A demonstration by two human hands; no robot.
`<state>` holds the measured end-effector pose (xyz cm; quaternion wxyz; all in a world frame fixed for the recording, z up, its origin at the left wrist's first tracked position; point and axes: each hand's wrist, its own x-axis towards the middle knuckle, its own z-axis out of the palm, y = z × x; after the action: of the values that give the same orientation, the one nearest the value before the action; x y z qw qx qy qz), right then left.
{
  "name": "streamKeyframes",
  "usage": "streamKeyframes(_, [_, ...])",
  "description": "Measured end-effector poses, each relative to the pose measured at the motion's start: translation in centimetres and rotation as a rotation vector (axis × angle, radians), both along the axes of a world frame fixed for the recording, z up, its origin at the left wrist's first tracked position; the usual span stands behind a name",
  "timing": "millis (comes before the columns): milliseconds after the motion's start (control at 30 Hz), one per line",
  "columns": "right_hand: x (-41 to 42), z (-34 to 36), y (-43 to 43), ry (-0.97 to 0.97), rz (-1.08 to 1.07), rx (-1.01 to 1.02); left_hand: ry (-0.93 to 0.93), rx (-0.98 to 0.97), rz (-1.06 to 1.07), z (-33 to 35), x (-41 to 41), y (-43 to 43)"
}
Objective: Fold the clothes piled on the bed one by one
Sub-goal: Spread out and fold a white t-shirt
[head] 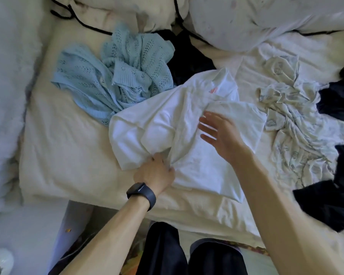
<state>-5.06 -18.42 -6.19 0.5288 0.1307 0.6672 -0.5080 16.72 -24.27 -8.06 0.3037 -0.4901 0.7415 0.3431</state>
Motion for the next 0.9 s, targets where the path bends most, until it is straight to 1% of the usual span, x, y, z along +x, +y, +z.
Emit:
streamKeyframes(100, [0.9,-0.2,5.3,0.11,-0.18,0.132,0.12,-0.103,-0.009,0.7,-3.1,-1.8])
streamKeyframes(200, [2.1,-1.3,10.1,0.289,-0.276,0.305,0.334,-0.175,0.011,0.2,-7.3,-2.9])
streamKeyframes(233, [2.5,-1.8,11.5,0.368,-0.28,0.38,0.405,-0.218,-0.037,-0.2,-8.7,-2.9])
streamKeyframes(300, [3.4,-2.8,13.8,0.555,-0.187,0.534,0.503,-0.324,-0.275,-1.2,-11.3,-2.5])
streamKeyframes(367, [4.3,-3.9,15.4,0.711,0.006,0.621,0.485,-0.358,-0.601,-2.6,-13.3,-1.7])
streamKeyframes(400, [4.7,-4.5,16.0,0.725,0.083,0.616,0.452,-0.355,-0.758,-3.6,-13.9,-1.4])
streamKeyframes(467, [5.5,-5.4,16.8,0.628,0.117,0.544,0.391,-0.35,-0.987,-5.9,-14.3,-1.8])
streamKeyframes(533, [5.8,-6.1,18.0,0.495,0.076,0.504,0.344,-0.338,-1.056,-7.2,-14.3,-3.1])
streamKeyframes(600, [6.0,-6.1,19.4,0.342,0.063,0.503,0.314,-0.373,-1.047,-7.4,-14.3,-3.4])
streamKeyframes(667, [6.3,-6.1,20.8,0.241,0.095,0.479,0.327,-0.413,-0.981,-6.6,-14.4,-2.1])
streamKeyframes(767, [6.7,-5.8,22.1,0.207,0.073,0.403,0.441,-0.417,-0.842,-4.7,-16.2,0.2])
streamKeyframes(833, [6.8,-5.7,22.6,0.19,0.057,0.376,0.552,-0.421,-0.837,-3.7,-19.8,1.2])
streamKeyframes(900, [7.0,-5.8,23.0,0.187,0.059,0.381,0.611,-0.381,-0.848,-3.2,-24.4,2.2])
